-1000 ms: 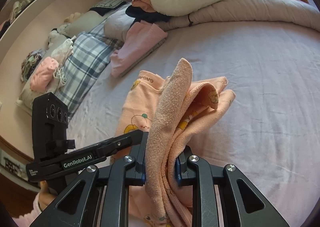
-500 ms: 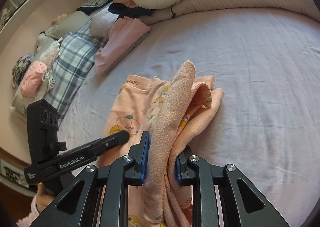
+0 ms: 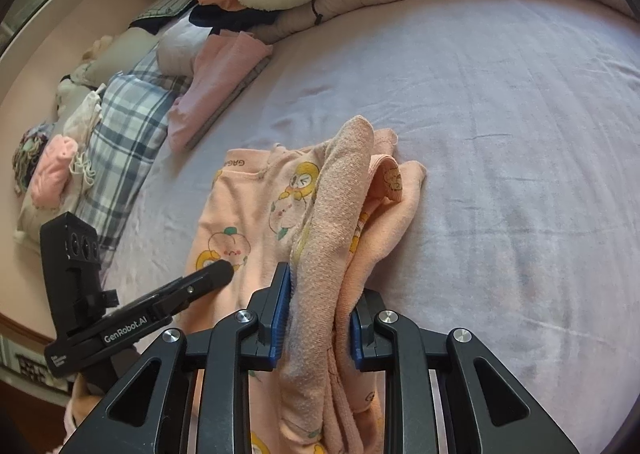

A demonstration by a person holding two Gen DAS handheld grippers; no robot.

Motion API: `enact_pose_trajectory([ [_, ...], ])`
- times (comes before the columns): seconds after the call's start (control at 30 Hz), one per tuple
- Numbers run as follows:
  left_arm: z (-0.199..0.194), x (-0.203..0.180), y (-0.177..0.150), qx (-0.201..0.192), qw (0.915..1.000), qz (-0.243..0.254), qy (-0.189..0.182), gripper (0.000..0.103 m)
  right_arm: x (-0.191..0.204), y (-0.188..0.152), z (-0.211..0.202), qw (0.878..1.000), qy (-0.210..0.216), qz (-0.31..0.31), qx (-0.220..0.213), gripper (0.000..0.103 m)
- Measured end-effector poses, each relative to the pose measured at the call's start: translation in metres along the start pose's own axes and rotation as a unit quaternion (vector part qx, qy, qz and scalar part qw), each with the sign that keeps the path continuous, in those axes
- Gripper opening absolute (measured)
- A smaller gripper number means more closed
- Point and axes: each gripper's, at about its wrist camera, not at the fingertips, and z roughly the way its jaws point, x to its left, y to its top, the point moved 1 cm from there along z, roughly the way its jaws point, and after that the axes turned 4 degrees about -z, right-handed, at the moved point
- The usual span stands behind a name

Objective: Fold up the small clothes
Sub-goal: 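Lower the folded edge onto the shirt and open both grippers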

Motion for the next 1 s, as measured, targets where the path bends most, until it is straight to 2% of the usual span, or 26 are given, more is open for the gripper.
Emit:
enact_pose_trajectory([
  [0.3,-0.002,0.003,-0.006,-0.006,0.9997,0.012,0.023,0.065,-0.007,-0.004,0.000,1.000,-0.002,0.019,0.003,0.026],
  [0.77,-0.011,0.005,-0.017,-0.008,0.9992,0.014,0.037,0.071,-0.002,-0.013,-0.004,1.000,-0.012,0.020,0.005,0.027],
  [0.83,-0.011,0.005,-0.018,-0.007,0.9991,0.014,0.039,0.071,-0.002,-0.015,-0.004,1.000,-0.014,0.021,0.006,0.032],
  [1.0,-0.013,0.005,-0.023,-0.005,0.9989,0.017,0.042,0.073,-0.002,-0.019,-0.006,1.000,-0.020,0.015,0.010,0.038],
])
